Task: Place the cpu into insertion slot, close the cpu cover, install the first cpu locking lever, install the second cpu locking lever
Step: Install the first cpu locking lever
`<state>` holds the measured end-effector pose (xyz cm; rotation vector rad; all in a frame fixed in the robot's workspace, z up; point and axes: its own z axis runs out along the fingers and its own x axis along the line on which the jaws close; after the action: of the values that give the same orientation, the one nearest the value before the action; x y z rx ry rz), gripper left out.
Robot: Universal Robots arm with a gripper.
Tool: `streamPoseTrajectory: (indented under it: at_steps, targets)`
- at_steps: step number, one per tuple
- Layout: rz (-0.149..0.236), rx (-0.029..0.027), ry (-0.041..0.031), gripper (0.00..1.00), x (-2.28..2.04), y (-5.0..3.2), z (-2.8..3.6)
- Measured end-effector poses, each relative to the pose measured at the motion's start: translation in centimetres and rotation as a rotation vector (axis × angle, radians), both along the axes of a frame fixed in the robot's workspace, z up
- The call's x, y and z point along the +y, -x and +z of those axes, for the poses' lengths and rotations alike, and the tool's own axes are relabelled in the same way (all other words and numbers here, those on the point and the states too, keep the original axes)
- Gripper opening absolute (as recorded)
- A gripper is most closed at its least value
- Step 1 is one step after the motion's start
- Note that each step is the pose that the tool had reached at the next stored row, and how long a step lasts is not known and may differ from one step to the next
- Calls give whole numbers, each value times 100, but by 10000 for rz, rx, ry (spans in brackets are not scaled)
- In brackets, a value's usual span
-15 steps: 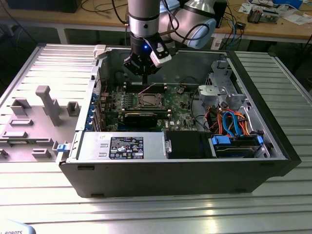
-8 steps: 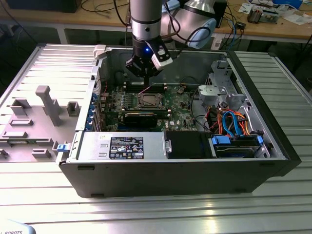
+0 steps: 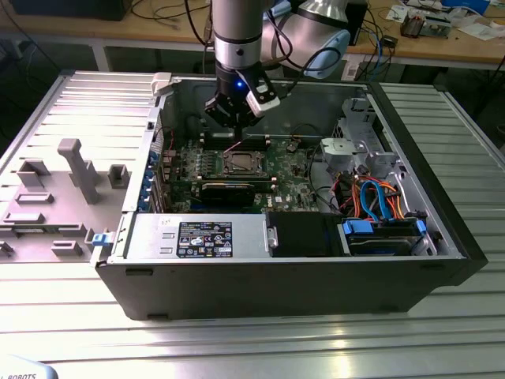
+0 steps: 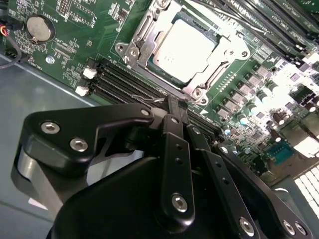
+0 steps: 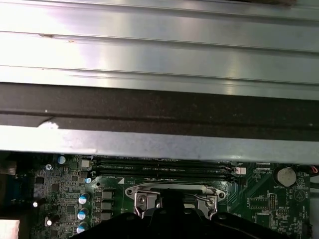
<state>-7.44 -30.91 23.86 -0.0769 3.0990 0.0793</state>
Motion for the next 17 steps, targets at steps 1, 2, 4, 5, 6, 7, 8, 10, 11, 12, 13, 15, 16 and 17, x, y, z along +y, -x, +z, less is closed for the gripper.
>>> streamPoseTrajectory:
  at_steps: [1, 2, 4, 5, 6, 7, 8, 10, 11, 12, 13, 15, 16, 17]
  targets:
    - [-3, 0, 0, 11, 13, -4, -10]
    - [0, 0, 0, 11, 25, -8, -19]
    - [2, -1, -1, 11, 33, -14, -28]
    - [1, -1, -2, 11, 36, -18, -32]
    - [1, 0, 0, 11, 39, -23, -35]
    - [0, 0, 0, 11, 42, -29, -39]
    - [-1, 0, 0, 11, 47, -33, -43]
    - [-1, 0, 0, 11, 57, -39, -50]
    - [0, -1, 0, 11, 64, -44, -56]
    - [1, -1, -1, 11, 69, -48, -60]
    - [0, -1, -1, 11, 74, -50, -63]
    - [0, -1, -1, 11, 82, -54, -72]
    - [1, -1, -1, 11, 85, -57, -76]
    - [0, 0, 0, 11, 88, -62, -81]
